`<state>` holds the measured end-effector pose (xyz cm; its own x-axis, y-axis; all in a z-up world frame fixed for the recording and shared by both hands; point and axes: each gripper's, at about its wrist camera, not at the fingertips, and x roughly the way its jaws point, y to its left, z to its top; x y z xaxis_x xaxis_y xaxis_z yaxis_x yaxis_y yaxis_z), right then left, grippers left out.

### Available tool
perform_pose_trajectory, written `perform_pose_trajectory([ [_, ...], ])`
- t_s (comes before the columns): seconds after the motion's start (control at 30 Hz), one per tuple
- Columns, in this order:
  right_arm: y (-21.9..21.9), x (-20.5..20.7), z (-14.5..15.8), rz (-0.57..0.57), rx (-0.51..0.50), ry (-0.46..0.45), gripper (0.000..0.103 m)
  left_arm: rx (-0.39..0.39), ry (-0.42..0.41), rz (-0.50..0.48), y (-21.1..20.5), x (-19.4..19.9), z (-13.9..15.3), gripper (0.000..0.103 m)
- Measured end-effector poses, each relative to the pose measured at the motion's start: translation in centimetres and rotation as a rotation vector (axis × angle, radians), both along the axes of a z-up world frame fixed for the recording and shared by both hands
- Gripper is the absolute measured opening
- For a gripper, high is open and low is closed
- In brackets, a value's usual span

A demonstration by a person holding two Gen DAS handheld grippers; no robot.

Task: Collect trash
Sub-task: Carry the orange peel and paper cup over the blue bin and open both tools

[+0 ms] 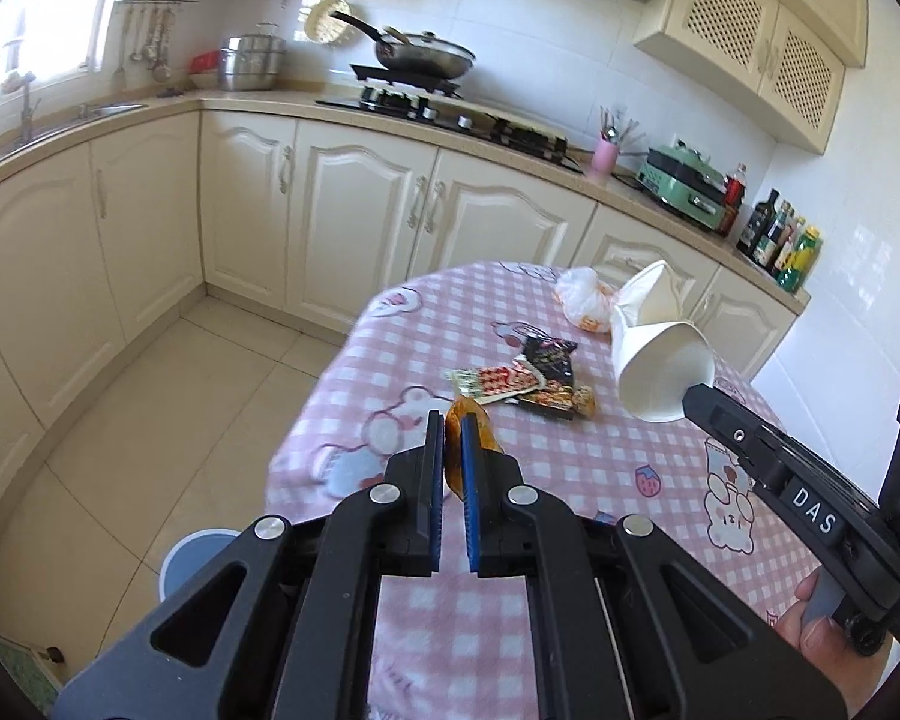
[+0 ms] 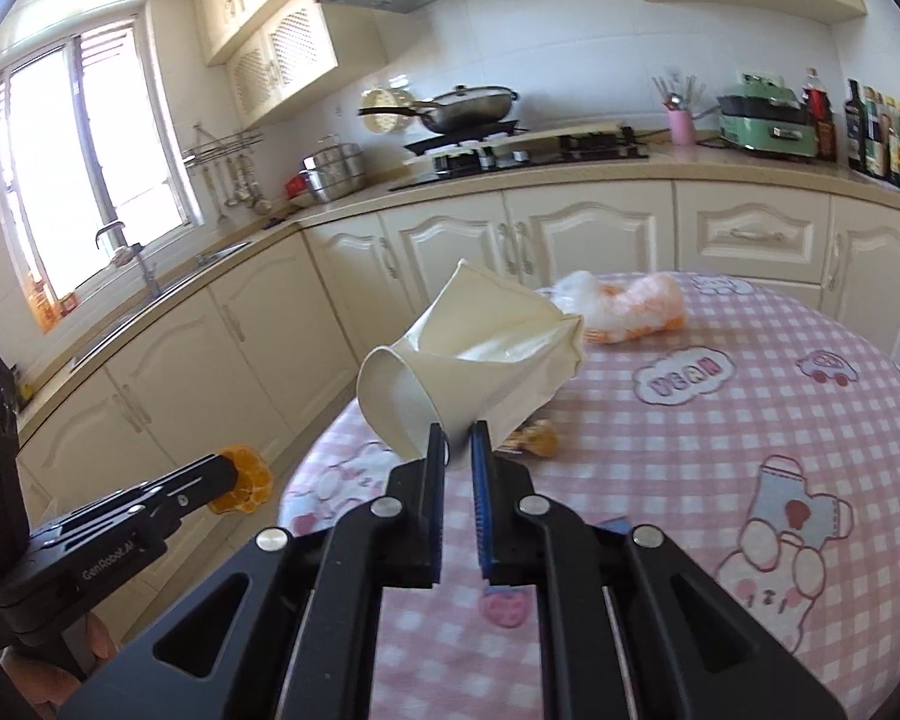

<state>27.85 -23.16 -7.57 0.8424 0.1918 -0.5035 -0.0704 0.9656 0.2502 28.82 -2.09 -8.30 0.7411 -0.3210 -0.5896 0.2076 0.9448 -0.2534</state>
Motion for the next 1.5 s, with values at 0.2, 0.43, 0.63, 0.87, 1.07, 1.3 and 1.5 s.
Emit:
perform_pose_trajectory([
  [0.2,5.7,-0.1,0.6,0.124,-0.016,-0.009,0.009,-0.009,-0.014,0.088,4.7,-1.7,0.3,0.005],
  [0.43,14.0,0.6,-0.6,0.292,-0.037,0.028,0.009,-0.022,0.012,0.221,11.2,-3.2,-1.1,0.004],
  [0.63,20.8,1.8,-3.7,0.413,-0.059,0.104,0.009,-0.039,0.076,0.327,16.2,-3.6,-4.2,0.005],
  [0.87,27.1,4.1,-8.9,0.511,-0.099,0.219,0.009,-0.057,0.16,0.409,19.8,-2.3,-8.1,0.005],
  [1.07,29.9,6.9,-13.4,0.535,-0.101,0.316,0.009,-0.063,0.233,0.441,21.8,-0.4,-11.7,0.005],
  [1.3,31.7,10.1,-17.3,0.535,-0.081,0.374,0.01,-0.076,0.294,0.456,23.3,2.0,-14.8,0.005],
  [1.5,31.1,11.4,-19.1,0.512,-0.094,0.413,0.019,-0.072,0.331,0.441,22.5,3.1,-16.6,0.005],
])
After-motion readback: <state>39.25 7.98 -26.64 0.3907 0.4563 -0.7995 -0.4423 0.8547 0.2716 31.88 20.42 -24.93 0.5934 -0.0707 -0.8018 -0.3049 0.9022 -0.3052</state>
